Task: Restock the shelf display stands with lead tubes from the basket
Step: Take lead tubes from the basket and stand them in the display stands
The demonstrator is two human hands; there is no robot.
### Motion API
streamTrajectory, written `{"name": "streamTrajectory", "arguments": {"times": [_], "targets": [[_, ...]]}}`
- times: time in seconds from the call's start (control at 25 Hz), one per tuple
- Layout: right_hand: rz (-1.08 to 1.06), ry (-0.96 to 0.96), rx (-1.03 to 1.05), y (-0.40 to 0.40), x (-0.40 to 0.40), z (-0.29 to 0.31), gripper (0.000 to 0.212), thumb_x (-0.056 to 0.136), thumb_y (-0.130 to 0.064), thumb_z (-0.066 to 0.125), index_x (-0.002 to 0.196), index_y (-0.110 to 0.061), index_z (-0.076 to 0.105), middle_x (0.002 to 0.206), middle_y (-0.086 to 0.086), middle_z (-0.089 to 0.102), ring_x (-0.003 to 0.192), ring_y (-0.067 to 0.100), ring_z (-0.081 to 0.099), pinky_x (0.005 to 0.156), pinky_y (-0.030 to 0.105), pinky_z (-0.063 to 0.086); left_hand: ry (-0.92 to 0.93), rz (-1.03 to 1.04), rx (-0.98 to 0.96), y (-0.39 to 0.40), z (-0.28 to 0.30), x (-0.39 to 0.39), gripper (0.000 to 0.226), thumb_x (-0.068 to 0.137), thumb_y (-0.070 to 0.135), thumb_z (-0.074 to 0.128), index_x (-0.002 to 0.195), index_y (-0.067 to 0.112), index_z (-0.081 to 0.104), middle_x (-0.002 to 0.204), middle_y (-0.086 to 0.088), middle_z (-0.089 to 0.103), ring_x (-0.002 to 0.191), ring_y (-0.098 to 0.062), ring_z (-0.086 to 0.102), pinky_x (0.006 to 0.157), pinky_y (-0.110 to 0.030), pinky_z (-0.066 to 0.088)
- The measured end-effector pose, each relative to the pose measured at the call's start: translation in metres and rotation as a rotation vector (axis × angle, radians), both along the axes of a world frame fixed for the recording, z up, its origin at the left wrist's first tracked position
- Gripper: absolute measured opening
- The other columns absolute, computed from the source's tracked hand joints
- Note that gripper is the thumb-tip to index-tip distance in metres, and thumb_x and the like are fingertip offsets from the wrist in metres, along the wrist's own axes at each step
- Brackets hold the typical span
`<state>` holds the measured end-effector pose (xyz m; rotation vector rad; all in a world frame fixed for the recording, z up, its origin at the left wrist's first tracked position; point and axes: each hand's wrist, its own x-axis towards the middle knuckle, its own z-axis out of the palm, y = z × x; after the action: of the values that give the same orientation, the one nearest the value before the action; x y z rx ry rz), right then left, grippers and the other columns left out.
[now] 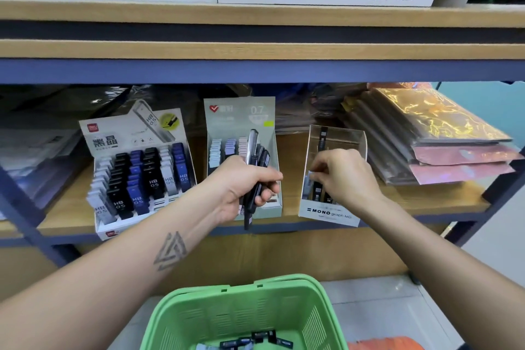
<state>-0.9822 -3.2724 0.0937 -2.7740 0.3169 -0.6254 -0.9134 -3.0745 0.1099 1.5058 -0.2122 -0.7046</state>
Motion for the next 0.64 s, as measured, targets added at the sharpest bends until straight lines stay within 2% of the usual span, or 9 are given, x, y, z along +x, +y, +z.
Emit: {"name": "streamTrajectory", "arguments": {"times": [0.08,0.24,0.36,0.48,0.56,0.64], "targets": [[-0.018,0.009,-0.041,0.003,0.003,-0.004,0.005,0.090,-0.021,0.074,0.088,-0.018,0.077,0.085,0.000,0.075,0.087,0.027,0.068,0.089,0.040,0.050,0.003,-0.003,-0.003,0.001,0.001,0.000,0.031,0.086,0.001,0.073,0.109,-0.018,0.064,0.072,-0.018,0.064,0.048,-0.016,0.051,0.039,-0.020,0.038],[-0.038,0.028,-0.113,0.003,0.009,-0.012,0.009,0.089,-0.021,0.075,0.081,-0.018,0.077,0.083,0.000,0.074,0.090,0.026,0.065,0.090,0.041,0.047,0.000,-0.003,-0.007,0.002,0.001,0.001,0.030,0.086,0.001,0.072,0.109,-0.017,0.065,0.072,-0.018,0.064,0.047,-0.016,0.051,0.040,-0.020,0.038],[-0.050,0.034,-0.138,0.003,0.012,-0.021,0.007,0.089,-0.019,0.075,0.082,-0.020,0.077,0.093,-0.003,0.073,0.095,0.023,0.058,0.082,0.039,0.043,0.001,-0.006,-0.010,0.002,0.002,0.001,0.030,0.086,0.001,0.071,0.109,-0.017,0.065,0.072,-0.018,0.065,0.046,-0.015,0.052,0.040,-0.020,0.038],[-0.067,0.018,-0.269,0.004,0.013,-0.029,0.007,0.087,-0.018,0.074,0.085,-0.020,0.080,0.099,-0.002,0.070,0.094,0.025,0.057,0.073,0.034,0.034,0.000,-0.012,-0.006,0.002,0.002,0.002,0.033,0.086,0.002,0.072,0.111,-0.018,0.064,0.073,-0.018,0.065,0.047,-0.016,0.052,0.040,-0.020,0.039],[-0.071,0.024,-0.323,0.004,0.013,-0.029,0.011,0.088,-0.018,0.071,0.088,-0.020,0.081,0.102,0.000,0.068,0.096,0.025,0.057,0.073,0.033,0.031,-0.003,-0.012,-0.007,0.002,0.002,0.003,0.033,0.086,0.002,0.072,0.111,-0.018,0.063,0.073,-0.018,0.065,0.048,-0.016,0.051,0.040,-0.020,0.038],[-0.071,0.029,-0.299,0.003,0.012,-0.025,0.014,0.090,-0.017,0.067,0.091,-0.019,0.081,0.105,0.001,0.067,0.099,0.025,0.058,0.076,0.034,0.037,-0.004,-0.017,-0.006,0.002,0.001,0.003,0.030,0.086,0.002,0.072,0.109,-0.017,0.064,0.073,-0.018,0.065,0.048,-0.016,0.051,0.040,-0.020,0.038]]}}
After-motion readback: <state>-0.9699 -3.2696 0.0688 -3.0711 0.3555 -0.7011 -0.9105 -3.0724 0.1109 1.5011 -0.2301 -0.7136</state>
